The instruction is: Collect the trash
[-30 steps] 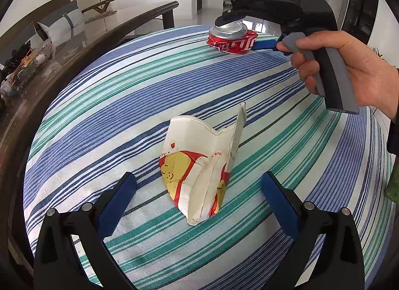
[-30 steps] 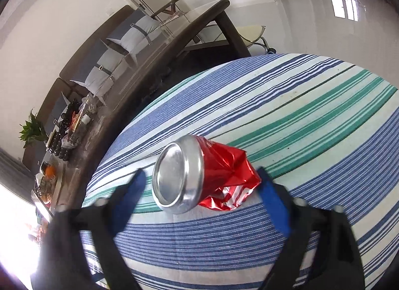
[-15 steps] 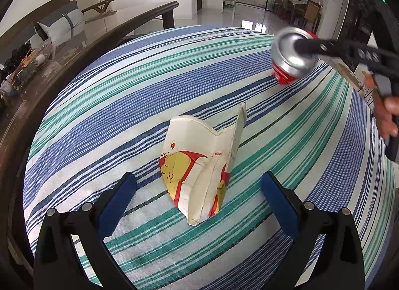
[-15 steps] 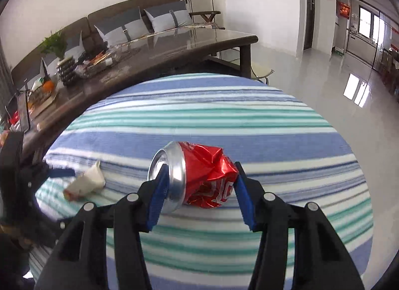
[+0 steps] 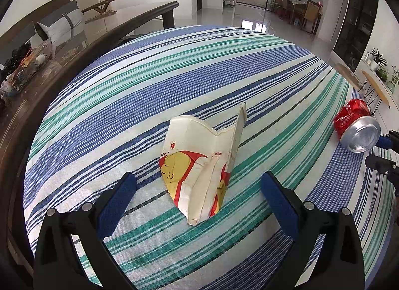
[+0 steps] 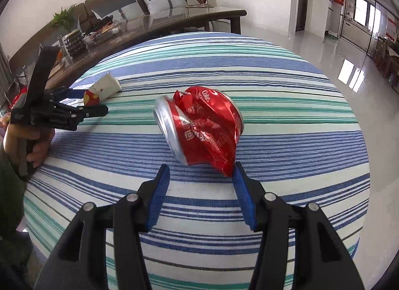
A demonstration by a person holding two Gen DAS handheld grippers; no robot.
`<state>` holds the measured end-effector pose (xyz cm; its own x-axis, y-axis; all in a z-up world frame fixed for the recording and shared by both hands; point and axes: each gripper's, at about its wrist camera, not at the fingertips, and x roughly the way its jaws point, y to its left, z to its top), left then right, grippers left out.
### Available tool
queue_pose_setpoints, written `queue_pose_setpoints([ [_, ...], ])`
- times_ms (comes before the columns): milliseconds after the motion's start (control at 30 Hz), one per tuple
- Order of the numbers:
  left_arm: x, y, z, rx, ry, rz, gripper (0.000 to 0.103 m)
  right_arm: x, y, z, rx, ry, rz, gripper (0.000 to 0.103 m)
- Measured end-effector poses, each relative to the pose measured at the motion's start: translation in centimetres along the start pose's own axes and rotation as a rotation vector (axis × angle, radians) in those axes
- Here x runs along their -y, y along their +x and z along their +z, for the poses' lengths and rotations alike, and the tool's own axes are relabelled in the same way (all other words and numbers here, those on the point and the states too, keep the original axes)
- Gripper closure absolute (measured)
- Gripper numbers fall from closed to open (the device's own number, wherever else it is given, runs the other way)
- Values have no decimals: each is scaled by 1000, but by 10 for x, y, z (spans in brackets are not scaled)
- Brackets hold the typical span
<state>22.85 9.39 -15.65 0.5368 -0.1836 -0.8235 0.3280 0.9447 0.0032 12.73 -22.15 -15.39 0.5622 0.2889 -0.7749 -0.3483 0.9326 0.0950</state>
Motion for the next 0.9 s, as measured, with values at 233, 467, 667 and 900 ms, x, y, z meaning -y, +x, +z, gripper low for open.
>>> queue_pose_setpoints([
  [233, -11, -2, 0, 6, 26, -89, 5, 2, -4, 8, -7, -35, 8, 12],
  [467, -6, 1, 4, -28, 130, -118, 5, 5, 11, 42, -65, -126, 96, 9],
  [667, -4, 11, 18, -50, 103, -101, 5, 1, 30, 60, -140, -155, 135, 9],
  [900, 5, 3, 23, -37, 123, -78, 57, 2, 22, 60, -169, -132, 114, 42],
])
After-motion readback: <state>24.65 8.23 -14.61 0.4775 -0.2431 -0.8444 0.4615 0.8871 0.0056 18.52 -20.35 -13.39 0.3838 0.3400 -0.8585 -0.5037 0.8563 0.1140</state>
